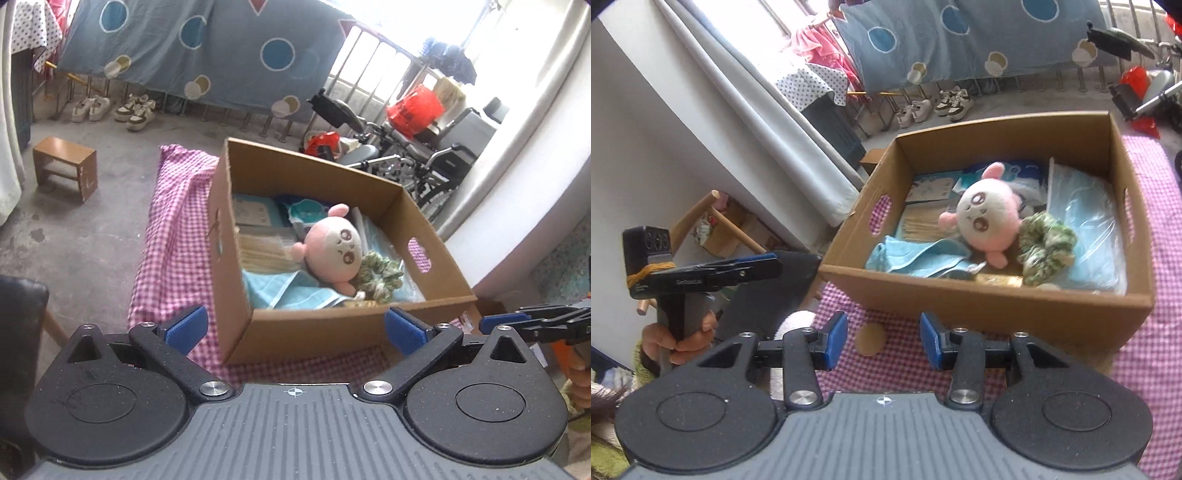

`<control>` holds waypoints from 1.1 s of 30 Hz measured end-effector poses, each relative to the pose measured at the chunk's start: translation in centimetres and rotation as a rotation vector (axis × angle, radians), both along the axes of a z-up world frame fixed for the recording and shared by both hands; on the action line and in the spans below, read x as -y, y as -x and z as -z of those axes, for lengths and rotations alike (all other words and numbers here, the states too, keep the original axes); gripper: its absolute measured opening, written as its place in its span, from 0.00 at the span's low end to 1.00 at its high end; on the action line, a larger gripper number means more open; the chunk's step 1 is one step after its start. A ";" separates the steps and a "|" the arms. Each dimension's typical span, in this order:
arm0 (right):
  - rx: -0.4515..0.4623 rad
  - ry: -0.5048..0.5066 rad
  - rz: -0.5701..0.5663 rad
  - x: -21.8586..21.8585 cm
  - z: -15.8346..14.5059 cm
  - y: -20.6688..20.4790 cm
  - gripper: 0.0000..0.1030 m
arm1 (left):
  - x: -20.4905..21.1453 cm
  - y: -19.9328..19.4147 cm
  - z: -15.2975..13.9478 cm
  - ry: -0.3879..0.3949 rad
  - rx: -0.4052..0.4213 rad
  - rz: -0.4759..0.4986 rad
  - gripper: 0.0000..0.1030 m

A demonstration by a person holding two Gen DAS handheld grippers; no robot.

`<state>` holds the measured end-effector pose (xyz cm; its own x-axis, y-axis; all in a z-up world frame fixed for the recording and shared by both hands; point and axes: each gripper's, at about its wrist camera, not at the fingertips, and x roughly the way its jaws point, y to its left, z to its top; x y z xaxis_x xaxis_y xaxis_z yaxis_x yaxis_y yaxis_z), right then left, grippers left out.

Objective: Organize soft objects
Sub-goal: 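Withdraw the right gripper and reach down to the tan round pad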

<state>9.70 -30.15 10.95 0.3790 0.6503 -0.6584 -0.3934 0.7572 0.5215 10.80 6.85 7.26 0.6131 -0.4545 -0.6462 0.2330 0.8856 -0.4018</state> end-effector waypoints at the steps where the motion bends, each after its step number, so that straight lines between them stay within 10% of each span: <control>1: -0.013 -0.033 0.002 -0.4 0.5 0.9 0.45 | -0.4 0.6 0.5 -0.003 -0.013 -0.008 0.99; 14: -0.180 -0.147 0.037 -7.2 8.6 1.3 0.45 | 2.9 3.4 8.8 -0.218 -0.114 0.052 0.98; 33: -0.329 -0.166 0.119 -9.5 14.9 -1.4 0.45 | 4.4 3.7 11.1 -0.310 -0.098 0.100 0.91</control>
